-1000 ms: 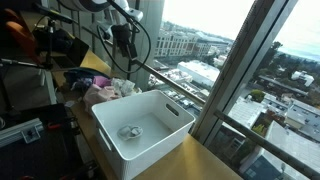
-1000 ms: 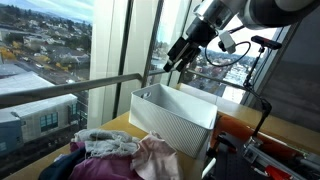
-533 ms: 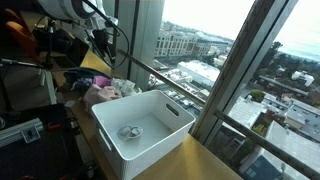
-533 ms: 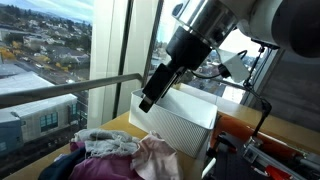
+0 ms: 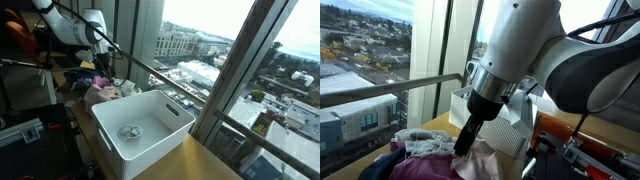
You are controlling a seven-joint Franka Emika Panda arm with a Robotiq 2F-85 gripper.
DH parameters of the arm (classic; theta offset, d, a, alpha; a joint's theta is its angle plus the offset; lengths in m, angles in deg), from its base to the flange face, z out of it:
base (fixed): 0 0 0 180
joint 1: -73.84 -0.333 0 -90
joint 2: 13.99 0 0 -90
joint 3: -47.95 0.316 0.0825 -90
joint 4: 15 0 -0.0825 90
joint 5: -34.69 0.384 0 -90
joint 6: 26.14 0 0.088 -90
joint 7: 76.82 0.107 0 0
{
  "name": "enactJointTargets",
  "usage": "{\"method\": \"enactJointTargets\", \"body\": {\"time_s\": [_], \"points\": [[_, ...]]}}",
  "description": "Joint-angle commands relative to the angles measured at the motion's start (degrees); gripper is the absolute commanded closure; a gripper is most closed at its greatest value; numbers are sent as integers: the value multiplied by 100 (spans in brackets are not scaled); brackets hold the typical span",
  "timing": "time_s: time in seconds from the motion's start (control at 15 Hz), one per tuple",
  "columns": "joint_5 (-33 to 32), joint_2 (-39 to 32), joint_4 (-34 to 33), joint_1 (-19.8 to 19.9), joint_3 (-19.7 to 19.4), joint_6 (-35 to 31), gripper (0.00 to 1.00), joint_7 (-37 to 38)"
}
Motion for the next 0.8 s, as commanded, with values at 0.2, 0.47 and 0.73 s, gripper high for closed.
{"method": "enactJointTargets", "body": {"time_s": [0.2, 0.47, 0.73], "points": [[-160, -630, -182, -253, -662, 500, 0, -412], [62, -806, -238, -183, -569, 830, 25, -694], [290, -769, -296, -53, -515, 1000, 51, -960]]}}
